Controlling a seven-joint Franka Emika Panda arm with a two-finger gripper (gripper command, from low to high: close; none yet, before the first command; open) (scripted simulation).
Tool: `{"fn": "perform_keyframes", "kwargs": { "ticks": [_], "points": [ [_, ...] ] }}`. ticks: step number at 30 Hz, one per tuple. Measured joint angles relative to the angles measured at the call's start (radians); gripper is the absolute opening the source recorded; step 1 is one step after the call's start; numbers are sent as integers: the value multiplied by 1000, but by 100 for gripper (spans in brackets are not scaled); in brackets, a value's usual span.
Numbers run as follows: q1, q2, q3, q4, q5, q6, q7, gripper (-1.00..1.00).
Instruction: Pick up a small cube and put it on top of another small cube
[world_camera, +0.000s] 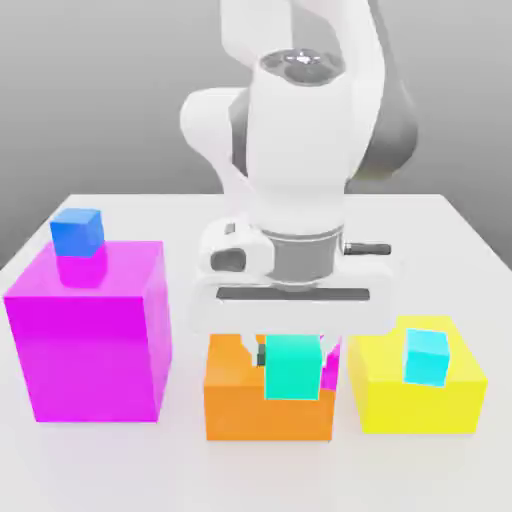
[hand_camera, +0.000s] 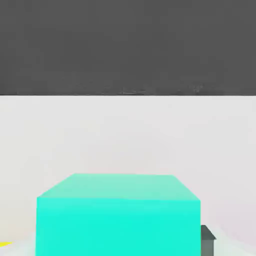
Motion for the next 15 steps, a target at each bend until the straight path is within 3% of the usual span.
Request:
{"fn": "perform_keyframes", "kwargs": {
  "ticks": [6, 11, 12, 15],
  "points": [
    [88, -221, -1, -126, 42, -94, -227, -100],
    [99, -140, 8, -198, 44, 57, -264, -100],
    [98, -117, 10, -208, 43, 91, -263, 100],
    [98, -117, 10, -208, 43, 91, -263, 100]
  ]
}}
